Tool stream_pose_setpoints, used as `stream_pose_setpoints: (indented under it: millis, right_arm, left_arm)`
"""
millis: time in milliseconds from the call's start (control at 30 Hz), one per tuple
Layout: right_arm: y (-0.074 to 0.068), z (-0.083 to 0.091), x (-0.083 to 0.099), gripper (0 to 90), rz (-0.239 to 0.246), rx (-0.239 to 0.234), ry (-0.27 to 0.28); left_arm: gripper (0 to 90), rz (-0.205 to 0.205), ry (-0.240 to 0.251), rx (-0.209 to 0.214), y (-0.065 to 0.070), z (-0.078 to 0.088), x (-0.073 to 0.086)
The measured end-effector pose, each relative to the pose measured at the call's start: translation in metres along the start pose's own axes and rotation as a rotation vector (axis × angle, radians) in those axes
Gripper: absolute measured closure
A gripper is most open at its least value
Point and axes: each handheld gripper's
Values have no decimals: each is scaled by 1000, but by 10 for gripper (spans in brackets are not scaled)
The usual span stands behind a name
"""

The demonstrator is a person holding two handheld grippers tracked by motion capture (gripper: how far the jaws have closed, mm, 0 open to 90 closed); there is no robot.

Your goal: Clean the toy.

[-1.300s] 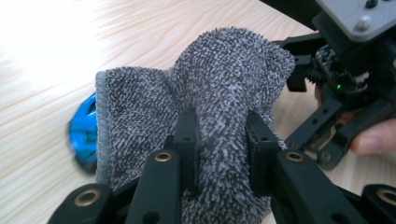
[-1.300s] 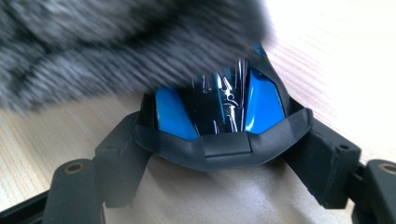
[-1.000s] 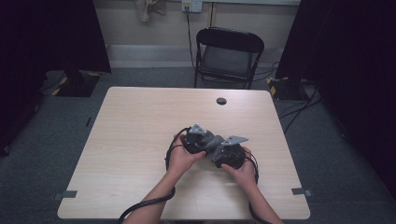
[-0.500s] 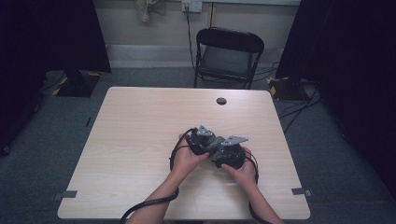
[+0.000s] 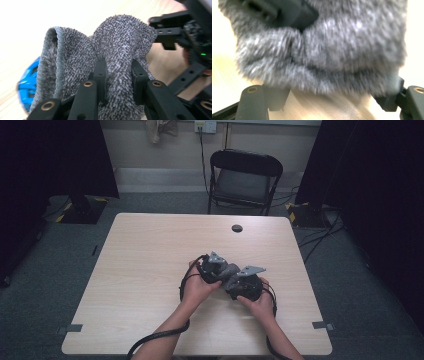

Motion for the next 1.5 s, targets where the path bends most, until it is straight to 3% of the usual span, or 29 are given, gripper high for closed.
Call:
stream_pose_setpoints:
  millis: [533, 833, 1067, 1100, 1167, 1333, 1500]
  right_arm:
    - [0, 0, 0, 262, 0, 1, 0]
    - [0, 0, 0, 262, -1, 1, 0]
    - [0, 0, 0, 262, -2, 1, 0]
    - [0, 0, 0, 262, -2, 0, 0]
    - [0, 0, 0, 262, -1, 1, 0]
    - [0, 0, 0, 262, -2, 2, 0]
    - [0, 0, 0, 262, -2, 2, 0]
  left_arm:
    - [718, 58, -4, -49, -32, 0, -6]
    - [718, 97, 8, -97, -48, 1, 1]
    - [718, 102, -2, -131, -58, 2, 6]
    - [718, 134, 15, -120, -62, 1, 8]
    - [718, 136, 9, -146, -67, 2, 10]
    - [717, 170, 20, -146, -72, 1, 13]
    - [717, 181, 8, -188, -79, 3, 16]
Point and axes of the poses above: each handheld gripper's, and its own axes: z roughly backward along the jaws, x roughly out of its underside, y roughly to its right, and after that the axes turned 8 degrees about -y, right-handed
